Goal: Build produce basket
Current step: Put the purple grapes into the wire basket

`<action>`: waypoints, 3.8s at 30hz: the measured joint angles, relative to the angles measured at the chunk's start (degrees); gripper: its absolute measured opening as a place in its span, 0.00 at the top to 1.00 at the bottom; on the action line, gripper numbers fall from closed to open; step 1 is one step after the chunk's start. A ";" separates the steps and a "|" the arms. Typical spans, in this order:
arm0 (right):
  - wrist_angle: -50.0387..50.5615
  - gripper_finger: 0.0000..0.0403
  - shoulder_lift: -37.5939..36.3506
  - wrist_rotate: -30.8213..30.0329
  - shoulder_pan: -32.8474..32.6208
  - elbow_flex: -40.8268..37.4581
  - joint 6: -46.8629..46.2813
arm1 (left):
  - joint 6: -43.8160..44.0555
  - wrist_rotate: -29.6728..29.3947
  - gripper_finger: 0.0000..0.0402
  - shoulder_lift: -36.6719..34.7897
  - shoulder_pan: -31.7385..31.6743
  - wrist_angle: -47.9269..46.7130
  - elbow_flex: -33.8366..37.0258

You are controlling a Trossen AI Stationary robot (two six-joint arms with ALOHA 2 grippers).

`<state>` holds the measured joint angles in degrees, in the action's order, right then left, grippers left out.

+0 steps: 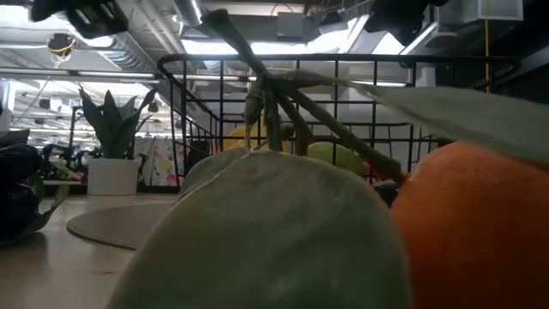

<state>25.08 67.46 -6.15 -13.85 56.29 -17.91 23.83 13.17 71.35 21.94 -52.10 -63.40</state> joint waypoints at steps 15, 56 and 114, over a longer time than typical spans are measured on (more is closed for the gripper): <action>0.00 0.72 -0.04 0.30 0.00 0.00 0.05 | 7.39 -9.18 0.77 5.79 9.39 2.17 0.00; 16.21 0.72 -4.39 19.25 -3.53 0.04 -28.87 | 32.74 -14.90 0.58 14.74 15.87 12.18 0.00; 20.52 0.72 -11.69 -2.87 -23.58 0.04 -36.06 | 40.01 -16.10 0.98 32.60 19.03 25.38 0.09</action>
<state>45.60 55.77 -9.02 -37.43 56.34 -53.98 63.85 -2.93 103.94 40.97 -26.72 -63.31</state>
